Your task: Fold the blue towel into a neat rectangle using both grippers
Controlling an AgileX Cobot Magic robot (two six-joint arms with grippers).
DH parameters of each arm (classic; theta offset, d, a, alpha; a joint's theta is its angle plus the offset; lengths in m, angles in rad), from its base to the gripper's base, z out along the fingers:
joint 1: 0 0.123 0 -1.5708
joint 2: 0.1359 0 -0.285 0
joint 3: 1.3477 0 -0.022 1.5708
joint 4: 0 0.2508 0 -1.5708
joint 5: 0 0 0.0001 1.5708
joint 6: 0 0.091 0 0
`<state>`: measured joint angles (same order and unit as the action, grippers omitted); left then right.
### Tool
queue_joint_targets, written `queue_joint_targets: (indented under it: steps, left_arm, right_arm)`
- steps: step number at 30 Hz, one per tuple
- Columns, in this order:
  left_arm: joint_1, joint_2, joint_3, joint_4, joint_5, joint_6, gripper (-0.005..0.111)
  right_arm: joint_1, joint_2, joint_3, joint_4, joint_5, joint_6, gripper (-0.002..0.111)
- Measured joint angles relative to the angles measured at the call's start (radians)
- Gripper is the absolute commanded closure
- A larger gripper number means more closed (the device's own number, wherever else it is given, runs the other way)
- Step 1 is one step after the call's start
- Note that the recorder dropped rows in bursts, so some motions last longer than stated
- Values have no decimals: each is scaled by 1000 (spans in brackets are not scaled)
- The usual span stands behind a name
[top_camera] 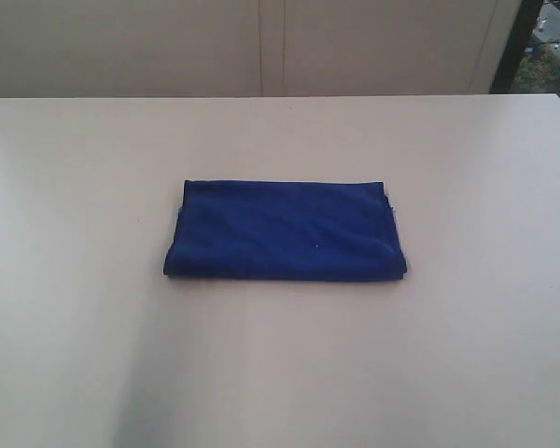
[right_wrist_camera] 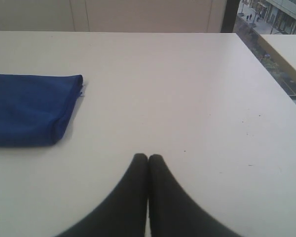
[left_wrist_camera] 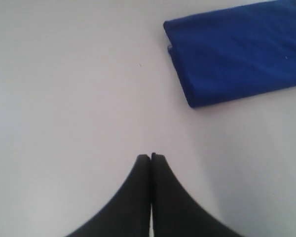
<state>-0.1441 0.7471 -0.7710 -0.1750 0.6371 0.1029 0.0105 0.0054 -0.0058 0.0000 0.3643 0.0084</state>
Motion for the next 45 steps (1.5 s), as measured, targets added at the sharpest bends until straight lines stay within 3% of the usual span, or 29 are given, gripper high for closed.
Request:
queue_joint_targets:
  steps: [7,13,23,33,45]
  left_arm:
    - [0,-268,192,55,-32,5,107]
    - [0,-470,412,71,-174,6,107]
    - [0,-703,661,102,-258,10,107]
    - [0,-742,760,116,-289,10,107]
    - [0,-742,761,118,-301,5,107]
  right_arm:
    - [0,0,0,0,0,0,108]
    - [0,0,0,0,0,0,108]
    - [0,0,0,0,0,0,108]
    - [0,0,2,0,0,0,108]
    - [0,0,2,0,0,0,108]
